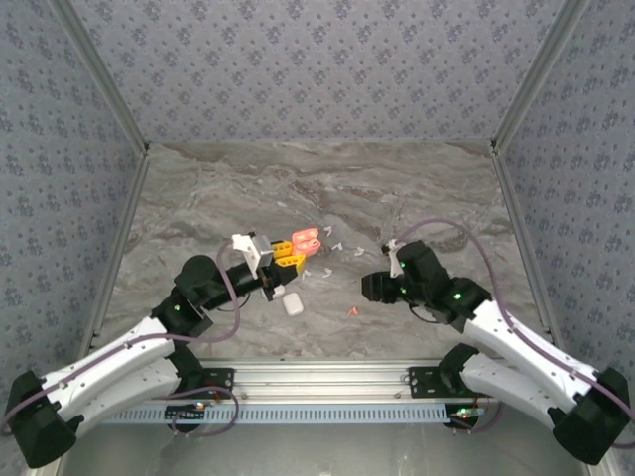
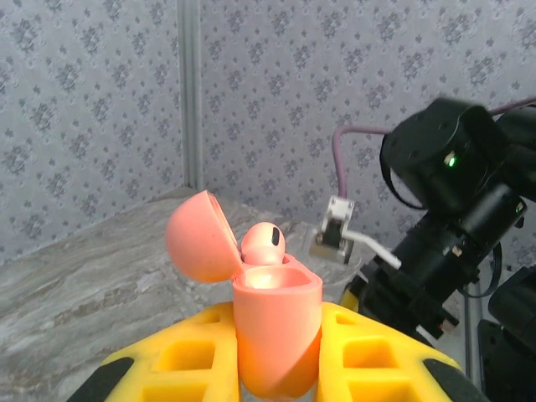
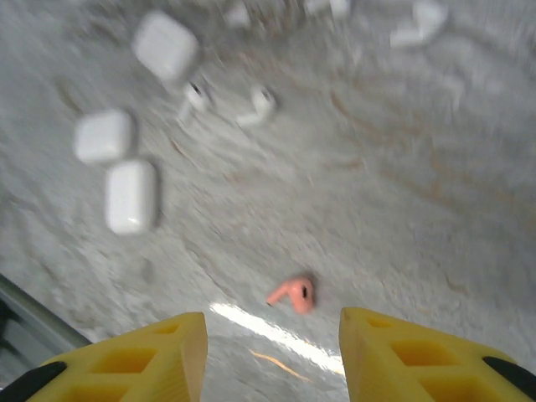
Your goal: Insert the wireless bluetooth earbuds into the charging case
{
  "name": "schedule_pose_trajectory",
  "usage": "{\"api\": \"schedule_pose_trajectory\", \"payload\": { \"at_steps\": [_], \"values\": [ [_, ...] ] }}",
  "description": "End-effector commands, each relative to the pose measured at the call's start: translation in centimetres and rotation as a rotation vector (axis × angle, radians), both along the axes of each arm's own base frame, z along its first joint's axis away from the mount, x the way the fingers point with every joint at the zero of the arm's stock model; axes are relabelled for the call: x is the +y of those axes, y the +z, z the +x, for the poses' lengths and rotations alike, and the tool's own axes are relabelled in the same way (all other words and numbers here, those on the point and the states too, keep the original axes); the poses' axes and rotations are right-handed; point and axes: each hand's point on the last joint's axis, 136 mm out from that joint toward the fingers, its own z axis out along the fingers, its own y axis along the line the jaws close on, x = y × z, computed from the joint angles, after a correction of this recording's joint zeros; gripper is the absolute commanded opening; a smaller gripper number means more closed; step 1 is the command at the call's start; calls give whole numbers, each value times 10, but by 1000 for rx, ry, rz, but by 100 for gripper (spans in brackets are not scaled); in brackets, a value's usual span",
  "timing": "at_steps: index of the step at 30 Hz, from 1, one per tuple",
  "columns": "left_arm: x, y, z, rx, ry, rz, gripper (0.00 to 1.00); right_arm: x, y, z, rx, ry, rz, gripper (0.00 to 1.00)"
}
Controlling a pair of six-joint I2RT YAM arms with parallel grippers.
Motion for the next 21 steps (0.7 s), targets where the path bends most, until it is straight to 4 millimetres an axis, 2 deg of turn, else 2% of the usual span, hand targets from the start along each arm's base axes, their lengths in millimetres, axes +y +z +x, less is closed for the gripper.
{"api": "schedule_pose_trajectory", "payload": {
  "at_steps": [1, 10, 21],
  "values": [
    [8, -2, 1, -5, 38, 5, 0, 6, -23, 0, 37, -11, -22, 47],
    [5, 0, 1, 0, 30, 0, 0, 23, -57, 2, 99, 53, -54, 46],
    [3, 1, 2, 6, 23, 0, 0, 36, -76, -2, 160, 111, -93, 44]
  ]
}}
